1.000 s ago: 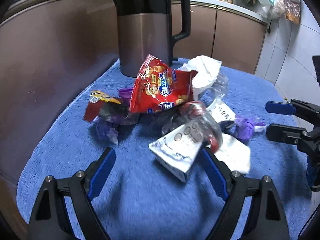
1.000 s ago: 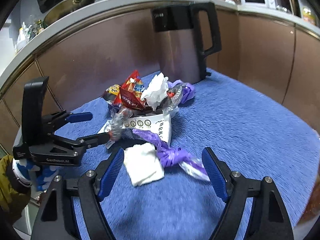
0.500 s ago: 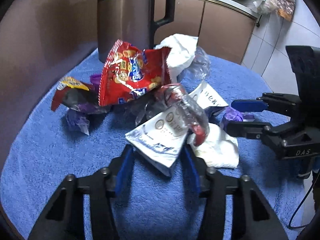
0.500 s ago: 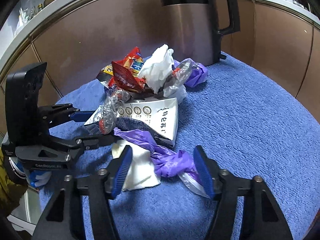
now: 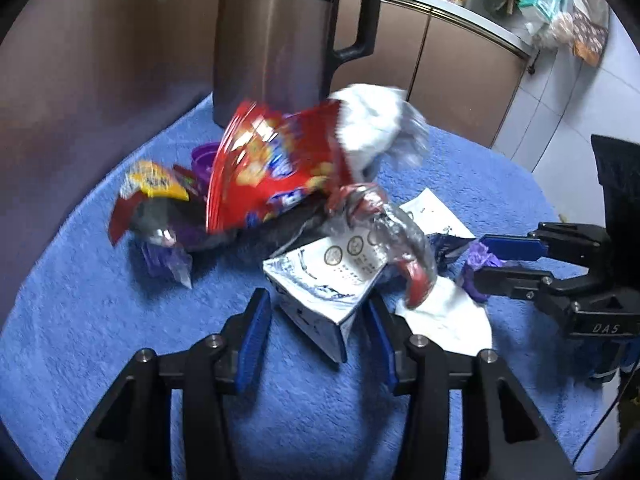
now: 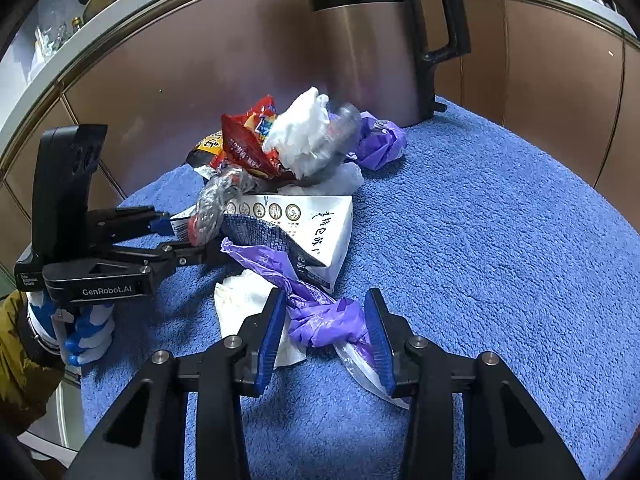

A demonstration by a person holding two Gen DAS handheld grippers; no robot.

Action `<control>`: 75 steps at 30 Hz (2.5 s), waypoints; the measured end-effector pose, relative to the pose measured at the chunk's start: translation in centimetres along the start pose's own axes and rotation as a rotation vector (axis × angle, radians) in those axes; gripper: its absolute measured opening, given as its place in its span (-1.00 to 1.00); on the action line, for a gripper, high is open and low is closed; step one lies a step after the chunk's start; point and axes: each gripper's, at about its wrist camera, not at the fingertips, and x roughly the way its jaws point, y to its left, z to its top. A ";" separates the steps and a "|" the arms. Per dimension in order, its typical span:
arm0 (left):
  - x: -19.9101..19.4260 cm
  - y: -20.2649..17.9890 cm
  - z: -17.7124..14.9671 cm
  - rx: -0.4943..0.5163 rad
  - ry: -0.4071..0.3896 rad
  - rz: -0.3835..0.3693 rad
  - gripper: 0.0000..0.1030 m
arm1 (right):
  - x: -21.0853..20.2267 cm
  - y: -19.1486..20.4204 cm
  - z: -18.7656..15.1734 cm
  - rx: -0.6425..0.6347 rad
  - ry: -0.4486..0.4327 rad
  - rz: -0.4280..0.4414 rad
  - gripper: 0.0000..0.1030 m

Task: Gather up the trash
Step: 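Grasp the purple plastic bag with right tool while left tool grasps the white paper box, then carry the purple bag to the floor bin with right tool while left tool holds the box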

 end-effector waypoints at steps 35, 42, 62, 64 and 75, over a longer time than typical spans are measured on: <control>-5.9 -1.1 -5.9 -0.151 0.050 -0.137 -0.21 | -4.9 2.0 -3.5 0.010 -0.031 0.013 -0.36; -7.7 -3.2 -9.8 -0.154 0.137 -0.129 -0.22 | -8.0 3.7 -5.8 0.031 -0.051 0.007 -0.36; -15.2 -9.2 -12.9 -0.175 0.062 -0.138 -0.23 | -18.7 4.5 -12.6 0.120 -0.179 -0.026 -0.37; -15.7 -10.8 -12.3 -0.142 0.051 -0.144 -0.23 | -20.5 3.3 -13.6 0.151 -0.207 -0.047 -0.37; -12.1 -23.0 -8.8 0.064 0.104 -0.236 -0.23 | -29.4 -6.8 -22.8 0.431 -0.319 -0.214 -0.37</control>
